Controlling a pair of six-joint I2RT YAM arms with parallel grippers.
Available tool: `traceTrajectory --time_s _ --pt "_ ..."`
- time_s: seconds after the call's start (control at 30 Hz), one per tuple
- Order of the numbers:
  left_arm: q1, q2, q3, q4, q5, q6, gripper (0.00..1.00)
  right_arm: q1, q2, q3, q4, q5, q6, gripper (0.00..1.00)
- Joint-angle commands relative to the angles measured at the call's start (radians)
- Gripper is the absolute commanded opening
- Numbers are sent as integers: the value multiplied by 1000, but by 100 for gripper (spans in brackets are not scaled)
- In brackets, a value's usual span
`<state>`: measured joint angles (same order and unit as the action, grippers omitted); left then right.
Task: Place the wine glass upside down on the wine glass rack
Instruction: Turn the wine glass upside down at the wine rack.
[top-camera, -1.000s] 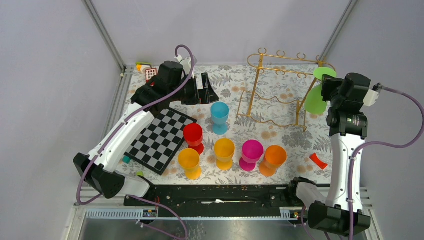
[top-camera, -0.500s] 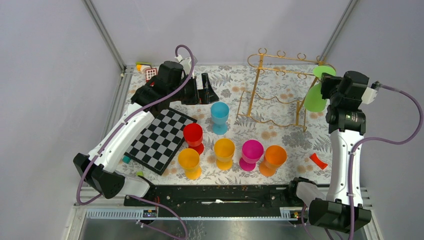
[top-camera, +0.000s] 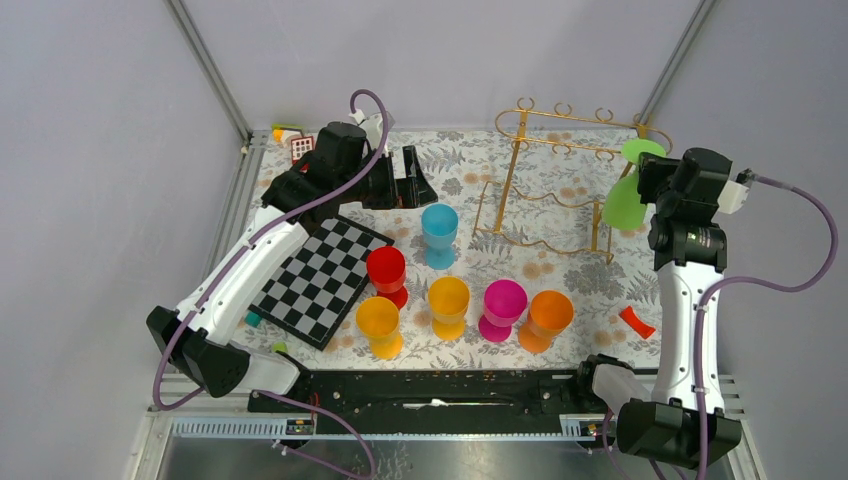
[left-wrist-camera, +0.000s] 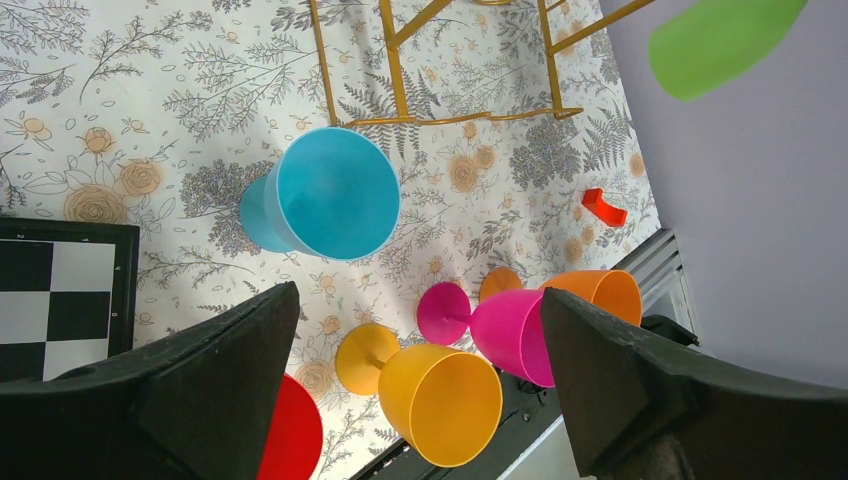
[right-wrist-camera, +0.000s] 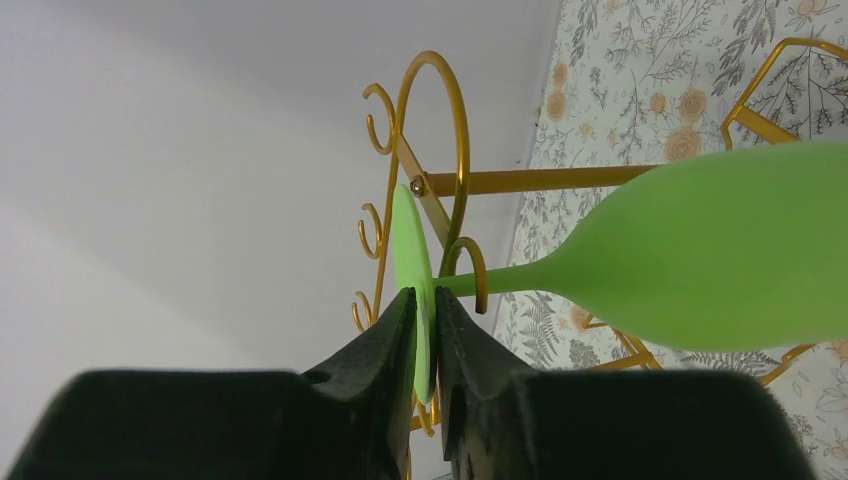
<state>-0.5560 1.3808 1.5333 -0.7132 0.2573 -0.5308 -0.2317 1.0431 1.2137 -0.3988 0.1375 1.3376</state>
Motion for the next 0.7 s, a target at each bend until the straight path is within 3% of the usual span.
traceTrajectory --time_s 0.0,0.47,0.67 --pt "7 -31 38 26 -16 15 99 -4 -32 -8 38 13 4 22" --pt "7 -31 40 26 -9 11 99 -4 -24 27 35 -55 7 63" --pt "7 -30 42 26 -6 6 99 -4 -22 78 -40 -48 16 73"
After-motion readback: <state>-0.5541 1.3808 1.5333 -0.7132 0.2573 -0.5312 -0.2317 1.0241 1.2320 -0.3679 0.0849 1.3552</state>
